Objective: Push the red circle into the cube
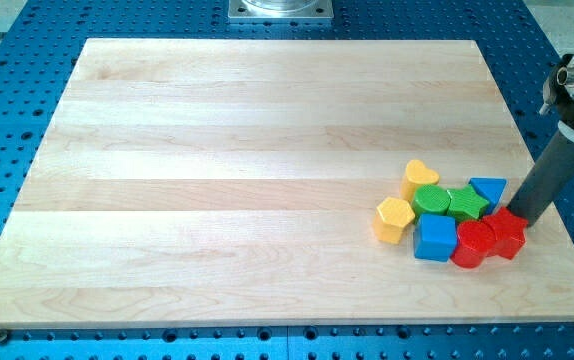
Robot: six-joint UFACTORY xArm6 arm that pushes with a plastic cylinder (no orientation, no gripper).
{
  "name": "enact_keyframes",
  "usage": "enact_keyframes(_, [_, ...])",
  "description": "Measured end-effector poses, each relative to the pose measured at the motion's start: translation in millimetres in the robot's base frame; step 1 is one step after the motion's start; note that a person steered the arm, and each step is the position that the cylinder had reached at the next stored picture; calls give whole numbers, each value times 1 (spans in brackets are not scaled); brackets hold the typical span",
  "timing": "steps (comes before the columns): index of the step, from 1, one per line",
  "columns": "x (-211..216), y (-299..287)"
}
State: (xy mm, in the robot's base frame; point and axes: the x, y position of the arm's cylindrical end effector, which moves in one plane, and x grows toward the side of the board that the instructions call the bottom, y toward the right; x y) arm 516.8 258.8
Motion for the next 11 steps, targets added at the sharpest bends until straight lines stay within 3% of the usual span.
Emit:
enact_keyframes(2, [39, -79])
enact_keyframes(5, [21, -72])
enact_keyframes(6, [66, -40])
enact_keyframes(7, [101, -58])
enact_keyframes(11, [100, -208])
